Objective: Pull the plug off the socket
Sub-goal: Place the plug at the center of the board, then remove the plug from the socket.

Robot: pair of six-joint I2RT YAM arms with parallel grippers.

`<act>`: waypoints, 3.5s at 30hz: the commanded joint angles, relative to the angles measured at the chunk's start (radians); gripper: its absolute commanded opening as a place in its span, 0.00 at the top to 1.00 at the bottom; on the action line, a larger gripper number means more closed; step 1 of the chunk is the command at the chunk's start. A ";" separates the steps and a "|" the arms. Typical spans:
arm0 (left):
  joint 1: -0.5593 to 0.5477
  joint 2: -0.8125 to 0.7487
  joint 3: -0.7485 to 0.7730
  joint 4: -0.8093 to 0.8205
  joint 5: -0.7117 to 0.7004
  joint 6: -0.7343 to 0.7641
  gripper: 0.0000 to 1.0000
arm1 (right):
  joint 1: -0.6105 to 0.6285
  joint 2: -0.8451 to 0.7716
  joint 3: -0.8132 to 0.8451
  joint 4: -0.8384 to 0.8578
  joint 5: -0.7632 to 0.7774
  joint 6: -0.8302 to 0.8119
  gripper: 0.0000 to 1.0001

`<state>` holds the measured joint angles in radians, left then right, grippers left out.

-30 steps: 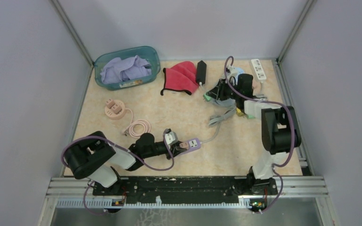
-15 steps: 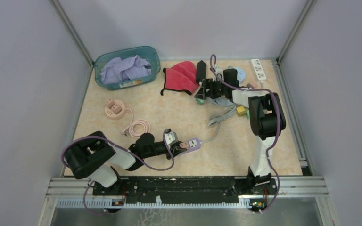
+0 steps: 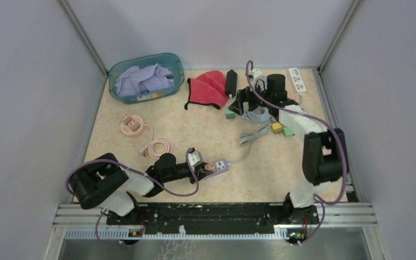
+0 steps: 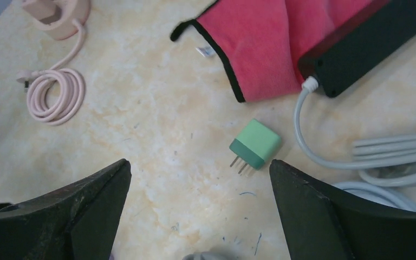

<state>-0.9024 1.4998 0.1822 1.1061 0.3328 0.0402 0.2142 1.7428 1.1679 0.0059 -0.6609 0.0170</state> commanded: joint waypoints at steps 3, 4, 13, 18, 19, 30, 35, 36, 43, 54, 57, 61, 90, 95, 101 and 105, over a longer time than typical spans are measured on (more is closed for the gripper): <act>0.003 -0.046 -0.019 -0.041 0.015 -0.024 0.91 | -0.002 -0.344 -0.162 -0.028 -0.169 -0.380 0.01; 0.004 -0.045 -0.019 -0.040 0.016 -0.027 0.88 | -0.001 -0.389 -0.196 -0.050 -0.227 -0.437 0.01; 0.004 -0.056 -0.055 0.044 -0.011 -0.044 0.32 | 0.032 -0.496 -0.367 -0.160 -0.605 -0.720 0.03; 0.004 -0.137 -0.064 -0.002 0.005 -0.014 0.21 | 0.141 -0.476 -0.393 -0.286 -0.594 -0.951 0.03; 0.004 -0.166 -0.066 -0.034 0.014 0.000 0.19 | 0.167 -0.471 -0.394 -0.317 -0.572 -0.997 0.03; 0.004 -0.439 -0.158 -0.249 -0.051 0.062 0.19 | 0.403 -0.371 -0.398 -0.275 -0.343 -1.038 0.10; 0.004 -0.480 -0.201 -0.212 -0.063 0.058 0.20 | 0.485 -0.293 -0.357 -0.265 -0.264 -0.989 0.21; 0.004 -0.476 -0.191 -0.227 -0.060 0.062 0.20 | 0.502 -0.275 -0.347 -0.266 -0.247 -0.980 0.24; 0.004 -0.446 -0.179 -0.246 -0.021 0.061 0.21 | 0.586 -0.208 -0.306 -0.262 -0.168 -0.944 0.34; 0.004 -0.296 -0.126 -0.236 -0.023 0.070 0.25 | 0.605 -0.202 -0.295 -0.268 -0.100 -0.961 0.75; 0.002 -0.248 -0.107 -0.223 -0.020 0.078 0.25 | 0.605 -0.210 -0.295 -0.280 -0.066 -0.978 0.86; 0.002 -0.205 -0.096 -0.174 -0.027 0.083 0.24 | 0.605 -0.224 -0.298 -0.302 -0.037 -1.014 0.94; 0.003 0.075 0.010 -0.030 -0.012 0.144 0.41 | 0.519 -0.262 -0.301 -0.450 -0.117 -1.175 1.00; 0.003 0.098 0.034 -0.053 0.011 0.143 0.78 | 0.519 -0.256 -0.300 -0.448 -0.122 -1.172 1.00; 0.003 0.123 0.048 -0.045 0.049 0.133 1.00 | 0.519 -0.238 -0.301 -0.360 -0.231 -1.035 1.00; 0.003 0.141 0.067 -0.045 0.062 0.121 1.00 | 0.527 -0.240 -0.325 -0.200 -0.282 -0.853 1.00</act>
<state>-0.8978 1.6066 0.2012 1.0374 0.3401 0.1814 0.7212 1.5078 0.8436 -0.4065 -0.7837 -1.0142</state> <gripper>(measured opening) 0.583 0.295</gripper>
